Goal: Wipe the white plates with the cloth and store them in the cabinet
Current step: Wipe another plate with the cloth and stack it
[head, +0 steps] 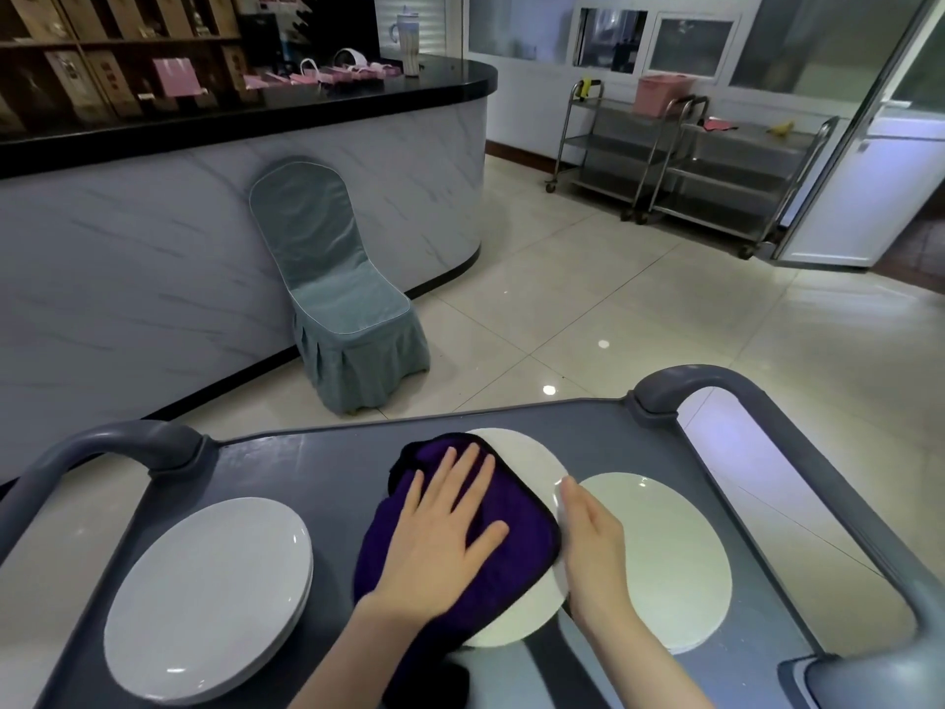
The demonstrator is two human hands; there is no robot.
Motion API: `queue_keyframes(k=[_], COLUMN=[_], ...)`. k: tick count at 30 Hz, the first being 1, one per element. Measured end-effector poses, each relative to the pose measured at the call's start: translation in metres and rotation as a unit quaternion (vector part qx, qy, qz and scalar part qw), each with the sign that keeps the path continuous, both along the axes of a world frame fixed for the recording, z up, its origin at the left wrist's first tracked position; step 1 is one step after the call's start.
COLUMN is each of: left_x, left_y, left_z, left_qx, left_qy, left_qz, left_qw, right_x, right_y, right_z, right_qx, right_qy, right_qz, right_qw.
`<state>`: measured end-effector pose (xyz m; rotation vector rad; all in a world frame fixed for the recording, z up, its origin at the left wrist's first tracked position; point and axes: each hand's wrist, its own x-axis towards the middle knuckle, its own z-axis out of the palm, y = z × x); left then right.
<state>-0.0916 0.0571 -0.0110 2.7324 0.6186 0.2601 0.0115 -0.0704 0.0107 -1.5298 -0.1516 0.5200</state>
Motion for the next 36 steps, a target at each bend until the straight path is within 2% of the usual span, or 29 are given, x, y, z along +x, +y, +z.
queue_keyframes(k=[5,8,12,15,17,21,25,29,31,36], left_x=[-0.025,-0.025,-0.007,0.001,0.002,-0.012,-0.026,-0.017,-0.009,-0.001], left_y=[-0.008,-0.029,-0.039,-0.020,-0.005,0.010,-0.013,-0.038,-0.033,0.001], left_z=[-0.022,-0.029,-0.016,-0.005,-0.003,-0.008,-0.022,-0.022,-0.012,-0.006], left_qx=[-0.030,-0.016,0.064,0.078,0.053,0.032,0.034,0.057,0.055,0.038], left_qy=[-0.021,-0.020,0.007,0.018,0.017,0.054,0.078,0.058,0.050,0.042], left_qz=[-0.003,-0.043,-0.090,-0.082,-0.065,-0.011,-0.027,-0.074,-0.068,-0.019], left_qw=[0.999,0.999,0.994,0.993,0.996,0.998,0.996,0.994,0.995,0.998], right_x=[0.023,0.021,0.000,-0.014,-0.014,0.005,0.019,0.011,-0.001,-0.013], right_y=[-0.005,-0.004,-0.006,-0.006,-0.004,0.000,0.000,0.001,0.000,-0.002], right_z=[0.021,0.015,-0.005,-0.010,-0.006,0.015,0.026,0.013,0.007,0.010], right_qx=[0.054,0.043,-0.004,-0.009,-0.002,0.021,0.042,0.025,-0.006,-0.008], right_qy=[0.051,0.052,0.028,0.044,0.063,0.055,0.063,0.059,0.051,0.081], right_qz=[-0.091,-0.081,-0.035,0.014,0.014,-0.041,-0.080,-0.058,-0.023,0.024], right_qw=[0.993,0.994,0.999,0.999,0.998,0.997,0.994,0.996,0.998,0.996])
